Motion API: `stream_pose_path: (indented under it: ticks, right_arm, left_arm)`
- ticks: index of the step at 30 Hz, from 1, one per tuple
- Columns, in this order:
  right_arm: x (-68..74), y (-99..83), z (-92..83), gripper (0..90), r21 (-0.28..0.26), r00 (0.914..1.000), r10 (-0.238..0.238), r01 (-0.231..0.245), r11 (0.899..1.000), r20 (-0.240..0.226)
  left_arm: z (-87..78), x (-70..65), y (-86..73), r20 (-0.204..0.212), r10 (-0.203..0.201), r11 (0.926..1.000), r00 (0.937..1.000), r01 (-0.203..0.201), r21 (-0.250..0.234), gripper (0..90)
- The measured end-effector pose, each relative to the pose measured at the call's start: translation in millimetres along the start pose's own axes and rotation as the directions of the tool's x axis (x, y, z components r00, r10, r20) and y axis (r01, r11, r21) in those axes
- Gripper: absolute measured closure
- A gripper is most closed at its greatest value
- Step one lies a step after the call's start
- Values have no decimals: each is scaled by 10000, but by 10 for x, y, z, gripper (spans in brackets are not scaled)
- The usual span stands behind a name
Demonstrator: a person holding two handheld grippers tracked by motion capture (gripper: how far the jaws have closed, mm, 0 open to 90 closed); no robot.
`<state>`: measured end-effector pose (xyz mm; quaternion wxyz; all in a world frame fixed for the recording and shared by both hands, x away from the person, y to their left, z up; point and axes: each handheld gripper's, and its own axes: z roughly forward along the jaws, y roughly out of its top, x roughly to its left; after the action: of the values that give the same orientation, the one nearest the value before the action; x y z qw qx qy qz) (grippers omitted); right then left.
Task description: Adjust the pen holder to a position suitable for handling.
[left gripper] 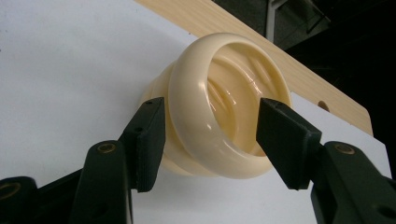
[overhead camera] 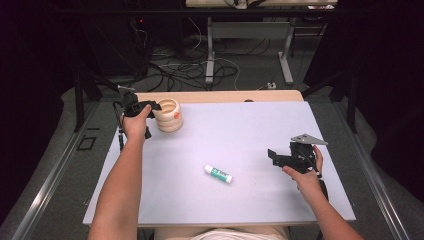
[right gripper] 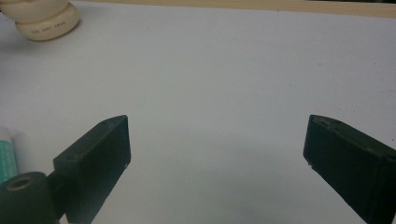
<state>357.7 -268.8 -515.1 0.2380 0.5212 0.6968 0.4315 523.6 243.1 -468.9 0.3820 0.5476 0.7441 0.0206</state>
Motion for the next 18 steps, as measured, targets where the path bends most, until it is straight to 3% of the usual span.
stream_pose_path:
  ticks: [8, 14, 18]
  right_arm:
    - [5, -1, 0, 69, 9, 10000, 28, -28, 10000, -46]
    - [10, 0, 0, 69, 68, 10000, -2, 3, 10000, -76]
    - [7, 0, 0, 69, 31, 10000, 22, -22, 10000, -83]
  left_arm:
    - [43, 25, -9, 106, -376, 9992, 9992, 374, 157, 486]
    - [88, 45, -4, 184, -653, 9979, 9977, 653, -14, 491]
    - [140, 63, -10, 118, -737, 9971, 9972, 735, 203, 490]
